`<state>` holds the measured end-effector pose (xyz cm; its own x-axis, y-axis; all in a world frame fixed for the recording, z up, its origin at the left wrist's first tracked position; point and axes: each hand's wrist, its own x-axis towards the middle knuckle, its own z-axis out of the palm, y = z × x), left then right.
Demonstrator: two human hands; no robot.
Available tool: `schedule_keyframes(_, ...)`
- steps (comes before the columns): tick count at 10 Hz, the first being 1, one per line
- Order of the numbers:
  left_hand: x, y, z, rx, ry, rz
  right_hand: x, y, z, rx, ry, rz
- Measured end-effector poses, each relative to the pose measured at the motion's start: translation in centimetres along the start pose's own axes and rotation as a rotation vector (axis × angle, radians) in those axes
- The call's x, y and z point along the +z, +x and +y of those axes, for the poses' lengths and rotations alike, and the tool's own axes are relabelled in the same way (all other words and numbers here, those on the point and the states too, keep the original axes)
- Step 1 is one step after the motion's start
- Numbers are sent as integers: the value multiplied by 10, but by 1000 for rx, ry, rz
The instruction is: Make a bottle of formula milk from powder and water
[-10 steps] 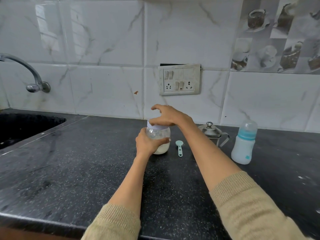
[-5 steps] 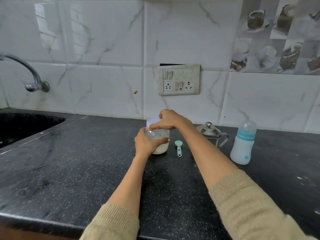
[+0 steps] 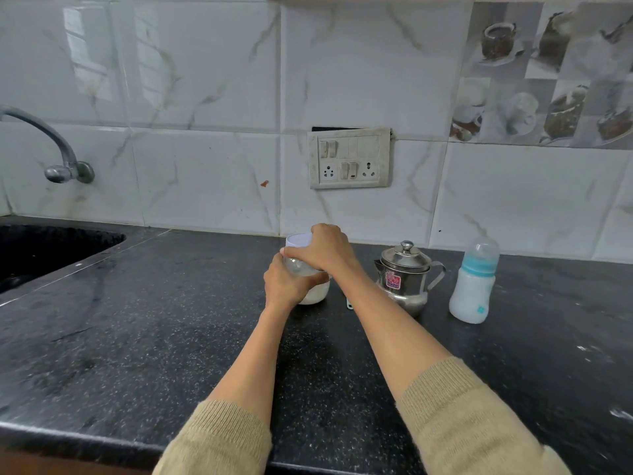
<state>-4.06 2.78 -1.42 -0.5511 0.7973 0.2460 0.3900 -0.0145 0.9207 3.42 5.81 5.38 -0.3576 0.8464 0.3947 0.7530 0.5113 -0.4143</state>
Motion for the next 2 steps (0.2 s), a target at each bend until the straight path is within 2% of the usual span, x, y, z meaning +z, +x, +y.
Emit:
schedule_keyframes(1,-3,2,0,-9,-47,-67,6,-2,7,-1,46,-34)
schedule_keyframes(2,-9,6,8,16,-70,-97,2,-12,9,-9,188,34)
